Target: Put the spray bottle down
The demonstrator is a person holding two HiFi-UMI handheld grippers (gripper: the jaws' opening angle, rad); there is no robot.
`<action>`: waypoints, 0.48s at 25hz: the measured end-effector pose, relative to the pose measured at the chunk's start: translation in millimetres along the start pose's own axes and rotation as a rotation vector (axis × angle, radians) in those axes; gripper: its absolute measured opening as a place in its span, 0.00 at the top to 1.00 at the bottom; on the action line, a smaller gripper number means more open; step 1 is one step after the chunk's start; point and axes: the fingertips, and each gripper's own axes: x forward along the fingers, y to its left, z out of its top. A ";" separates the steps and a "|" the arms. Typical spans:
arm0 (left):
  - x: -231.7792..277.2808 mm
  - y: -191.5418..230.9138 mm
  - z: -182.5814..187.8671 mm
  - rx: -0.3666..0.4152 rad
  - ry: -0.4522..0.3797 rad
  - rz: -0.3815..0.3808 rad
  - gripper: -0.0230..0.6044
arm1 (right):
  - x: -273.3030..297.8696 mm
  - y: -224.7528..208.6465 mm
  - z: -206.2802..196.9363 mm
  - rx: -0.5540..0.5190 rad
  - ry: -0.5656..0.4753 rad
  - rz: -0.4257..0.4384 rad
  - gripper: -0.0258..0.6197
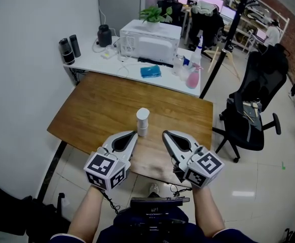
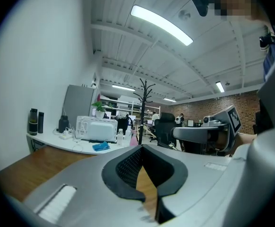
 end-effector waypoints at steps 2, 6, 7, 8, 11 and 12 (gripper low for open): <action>-0.5 1.2 0.3 0.002 -0.001 0.002 0.95 | 1.4 0.5 -0.3 0.000 0.000 0.000 0.96; -1.2 3.6 1.4 0.010 0.000 0.006 0.96 | 4.9 2.1 0.5 -0.006 0.002 0.005 0.96; -1.6 3.7 1.3 0.012 0.000 0.007 0.96 | 5.4 2.7 0.3 -0.008 0.003 0.007 0.96; -2.0 3.9 1.1 0.013 0.001 0.007 0.96 | 6.0 3.4 0.2 -0.009 0.003 0.010 0.96; -3.2 5.2 0.2 0.010 0.003 0.008 0.95 | 7.5 5.2 0.2 -0.010 0.004 0.013 0.96; -3.3 6.0 -0.2 0.010 0.005 0.007 0.96 | 8.1 5.5 0.3 -0.009 0.004 0.013 0.96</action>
